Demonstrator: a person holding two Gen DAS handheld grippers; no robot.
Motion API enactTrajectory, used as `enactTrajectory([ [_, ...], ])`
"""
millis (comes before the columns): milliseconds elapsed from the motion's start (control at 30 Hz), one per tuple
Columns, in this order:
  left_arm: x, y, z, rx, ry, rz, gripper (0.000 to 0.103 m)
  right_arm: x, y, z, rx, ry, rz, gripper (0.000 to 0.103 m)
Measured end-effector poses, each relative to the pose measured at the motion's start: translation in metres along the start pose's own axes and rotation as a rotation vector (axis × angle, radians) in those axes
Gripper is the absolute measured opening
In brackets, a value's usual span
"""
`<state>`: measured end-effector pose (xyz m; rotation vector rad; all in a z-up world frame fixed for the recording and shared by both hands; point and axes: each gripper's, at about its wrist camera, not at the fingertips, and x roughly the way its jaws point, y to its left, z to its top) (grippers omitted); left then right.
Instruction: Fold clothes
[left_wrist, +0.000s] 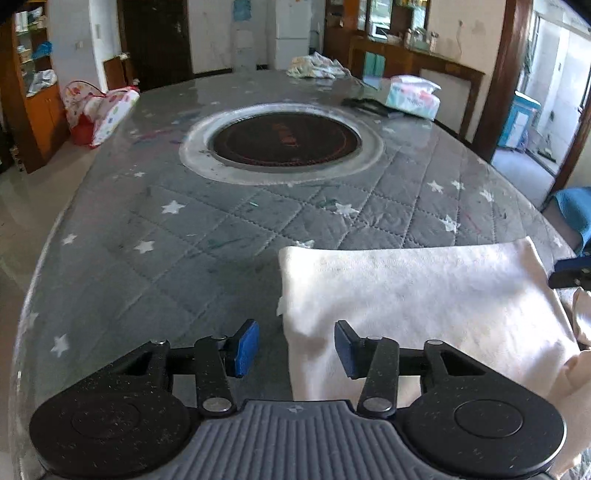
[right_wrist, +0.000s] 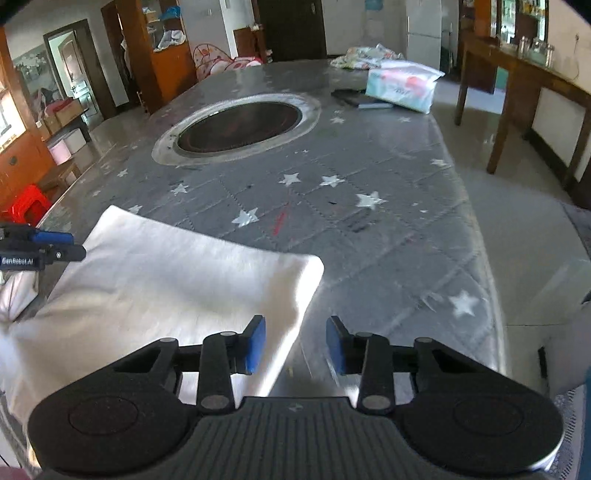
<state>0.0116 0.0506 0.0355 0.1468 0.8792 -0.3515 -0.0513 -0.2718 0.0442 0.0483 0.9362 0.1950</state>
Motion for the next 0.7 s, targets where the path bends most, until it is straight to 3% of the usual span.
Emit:
enactTrajectory([
  [100,0.010,0.002,0.003,0.006,-0.001,-0.019,0.034,0.019,0.002,0.011,-0.023,0.030,-0.001,0.021],
  [200,0.014,0.006,0.009,-0.005,-0.007,-0.045,0.010,0.029,0.006,0.022,-0.044,0.032,-0.004,0.006],
  [533,0.022,0.032,0.050,-0.033,-0.080,0.115,0.006,0.049,0.027,0.094,-0.077,-0.150,-0.020,0.003],
  [700,0.036,0.042,0.052,-0.047,-0.057,0.157,0.010,0.061,0.037,0.113,-0.103,-0.168,-0.036,0.008],
])
